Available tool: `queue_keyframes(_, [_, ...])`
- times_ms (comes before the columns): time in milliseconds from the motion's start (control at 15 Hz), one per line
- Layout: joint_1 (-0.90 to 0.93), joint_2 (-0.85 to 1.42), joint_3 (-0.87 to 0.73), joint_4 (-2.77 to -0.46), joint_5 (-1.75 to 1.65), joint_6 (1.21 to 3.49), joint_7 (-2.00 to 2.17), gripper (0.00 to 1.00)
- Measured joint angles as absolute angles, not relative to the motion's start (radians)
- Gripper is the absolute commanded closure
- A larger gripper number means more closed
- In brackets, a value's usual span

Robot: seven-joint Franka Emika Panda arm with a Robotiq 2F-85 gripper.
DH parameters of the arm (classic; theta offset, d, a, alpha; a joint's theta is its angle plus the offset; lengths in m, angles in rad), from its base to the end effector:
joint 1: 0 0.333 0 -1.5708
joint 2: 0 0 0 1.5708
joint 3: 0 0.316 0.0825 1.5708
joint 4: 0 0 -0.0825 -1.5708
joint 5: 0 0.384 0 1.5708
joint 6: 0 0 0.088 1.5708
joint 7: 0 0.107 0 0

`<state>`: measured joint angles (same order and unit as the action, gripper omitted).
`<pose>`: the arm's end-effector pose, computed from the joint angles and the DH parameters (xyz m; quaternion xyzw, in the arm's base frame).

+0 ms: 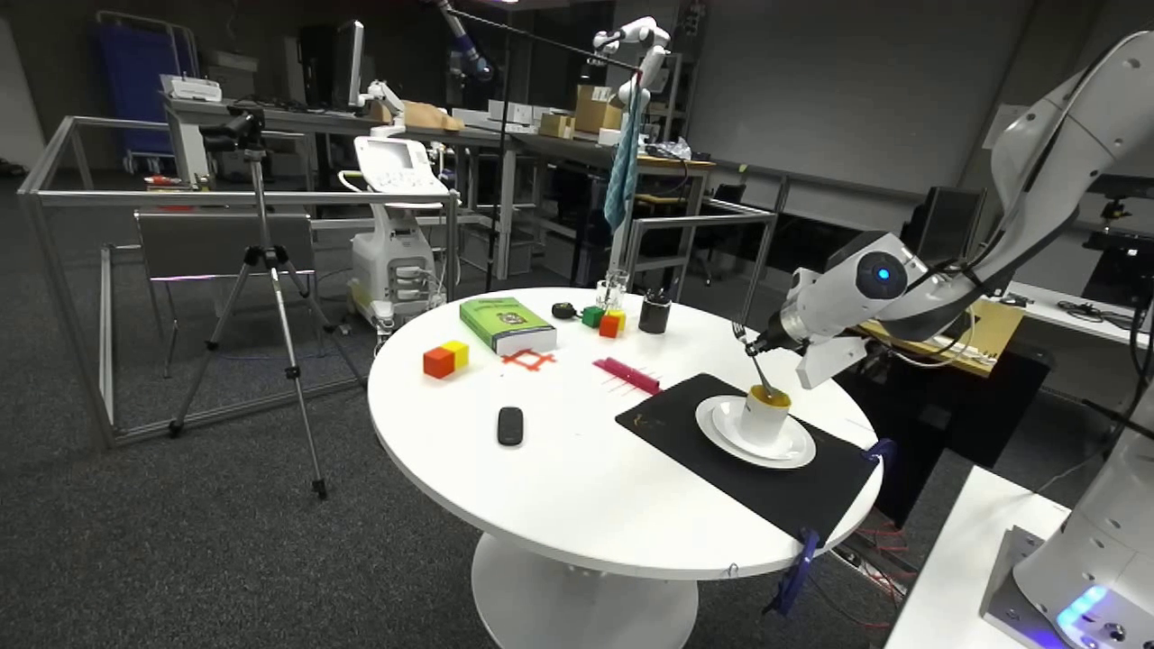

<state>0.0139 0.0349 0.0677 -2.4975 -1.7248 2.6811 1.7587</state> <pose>0.4501 0.0680 0.2649 0.9199 -0.0461 0.3372 0.1949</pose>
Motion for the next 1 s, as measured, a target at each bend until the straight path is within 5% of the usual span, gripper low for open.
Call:
queue_keyframes(933, [0.037,0.089,0.077,-2.464,-1.877,2.688,1.955,0.99])
queue_keyframes(1000, [0.038,0.089,0.078,-2.465,-1.877,2.690,1.955,0.72])
